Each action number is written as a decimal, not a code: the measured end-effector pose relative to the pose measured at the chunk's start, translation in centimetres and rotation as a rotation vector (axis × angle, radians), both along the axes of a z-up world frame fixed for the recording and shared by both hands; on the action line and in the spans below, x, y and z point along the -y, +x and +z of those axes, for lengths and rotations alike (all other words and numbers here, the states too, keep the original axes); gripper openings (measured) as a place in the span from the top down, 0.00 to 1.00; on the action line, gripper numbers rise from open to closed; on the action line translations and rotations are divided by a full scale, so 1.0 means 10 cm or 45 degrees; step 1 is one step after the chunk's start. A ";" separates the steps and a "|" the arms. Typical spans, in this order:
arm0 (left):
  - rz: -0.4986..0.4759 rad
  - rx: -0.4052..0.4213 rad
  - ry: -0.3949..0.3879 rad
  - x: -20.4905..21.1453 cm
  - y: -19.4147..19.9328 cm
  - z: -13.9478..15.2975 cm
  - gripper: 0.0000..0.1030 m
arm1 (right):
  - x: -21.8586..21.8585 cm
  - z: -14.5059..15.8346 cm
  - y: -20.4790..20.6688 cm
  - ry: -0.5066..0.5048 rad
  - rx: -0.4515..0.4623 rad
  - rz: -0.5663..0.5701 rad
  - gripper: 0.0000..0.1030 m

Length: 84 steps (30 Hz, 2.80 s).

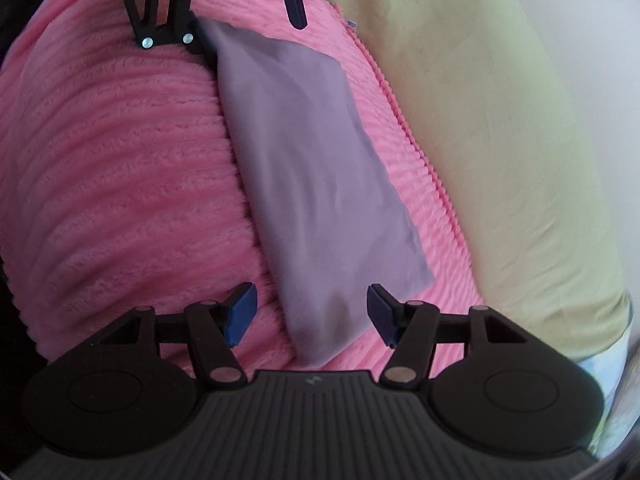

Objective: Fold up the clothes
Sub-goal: 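Grasp the folded lilac top's end with the left gripper while the right gripper grasps it, then lift the folded top with both grippers and carry it to the white chair seat, then lower the folded top onto the chair seat and open both grippers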

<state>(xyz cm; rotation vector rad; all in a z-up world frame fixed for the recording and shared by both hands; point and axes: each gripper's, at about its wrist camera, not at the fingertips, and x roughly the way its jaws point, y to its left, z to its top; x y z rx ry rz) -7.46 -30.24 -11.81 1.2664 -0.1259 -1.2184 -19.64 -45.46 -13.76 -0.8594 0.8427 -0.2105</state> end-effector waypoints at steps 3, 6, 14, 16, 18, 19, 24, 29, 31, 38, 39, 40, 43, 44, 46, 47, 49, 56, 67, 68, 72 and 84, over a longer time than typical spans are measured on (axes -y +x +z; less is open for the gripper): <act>-0.004 0.004 0.001 0.00 -0.01 -0.01 0.35 | 0.04 -0.01 0.04 -0.031 -0.007 0.011 0.54; -0.005 0.003 0.006 0.02 -0.01 0.00 0.42 | 0.05 -0.05 0.07 -0.061 -0.016 0.041 0.63; -0.047 0.017 0.099 -0.01 -0.10 -0.04 0.93 | -0.02 -0.09 0.05 -0.050 -0.062 0.067 0.92; -0.060 0.013 0.106 -0.05 -0.11 0.05 0.94 | -0.03 -0.04 0.06 -0.033 -0.054 0.057 0.94; -0.085 -0.002 0.096 -0.10 -0.12 0.21 0.94 | -0.04 0.07 0.05 -0.028 -0.036 0.050 0.94; -0.102 -0.007 0.092 -0.14 -0.13 0.28 0.94 | -0.07 0.16 0.02 -0.024 -0.036 0.047 0.94; -0.308 -0.001 0.097 -0.24 -0.26 0.76 0.94 | -0.20 0.60 -0.25 -0.029 -0.034 -0.011 0.94; -0.568 0.067 0.084 -0.07 -0.65 1.11 0.94 | -0.42 1.01 -0.77 -0.080 0.024 -0.227 0.95; -0.676 0.088 0.087 0.09 -0.88 1.21 0.94 | -0.45 1.08 -0.97 -0.081 0.048 -0.308 0.95; -0.994 0.078 0.059 0.66 -2.13 1.34 0.96 | -0.43 1.30 -2.30 -0.073 0.114 -0.705 0.95; -1.042 0.071 0.062 0.80 -2.39 1.33 0.96 | -0.41 1.31 -2.43 -0.069 0.119 -0.737 0.95; -1.075 0.072 0.066 0.89 -2.57 1.32 0.96 | -0.35 1.31 -2.67 -0.065 0.123 -0.798 0.95; -1.238 0.107 0.066 1.32 -3.38 1.29 0.95 | -0.20 1.33 -3.35 -0.051 0.117 -0.963 0.95; -1.285 0.107 0.048 1.45 -3.65 1.30 0.96 | -0.13 1.33 -3.62 -0.071 0.096 -1.025 0.95; -1.358 0.095 -0.028 1.67 -4.16 1.33 0.96 | -0.01 1.39 -4.08 -0.131 0.082 -1.149 0.95; -1.391 0.083 -0.075 1.77 -4.41 1.35 0.95 | 0.08 1.43 -4.37 -0.183 0.080 -1.235 0.95; -1.434 0.060 -0.149 1.92 -4.77 1.33 0.95 | 0.14 1.50 -4.68 -0.266 0.087 -1.329 0.95; -1.563 0.006 0.033 2.13 -5.59 0.35 0.95 | 0.11 0.83 -5.51 -0.276 -0.042 -1.604 0.94; -1.622 0.155 0.204 2.16 -5.51 -0.46 0.95 | -0.13 0.19 -5.47 0.040 -0.112 -1.635 0.94; -1.625 0.175 0.197 2.20 -5.52 -0.50 0.95 | -0.12 0.19 -5.45 0.052 -0.118 -1.636 0.94; -1.612 0.166 0.193 2.37 -5.65 -0.47 0.95 | -0.05 0.20 -5.52 0.080 -0.103 -1.655 0.94; -1.613 0.144 0.225 2.26 -5.47 -0.39 0.79 | 0.01 0.17 -5.38 0.148 -0.093 -1.665 0.78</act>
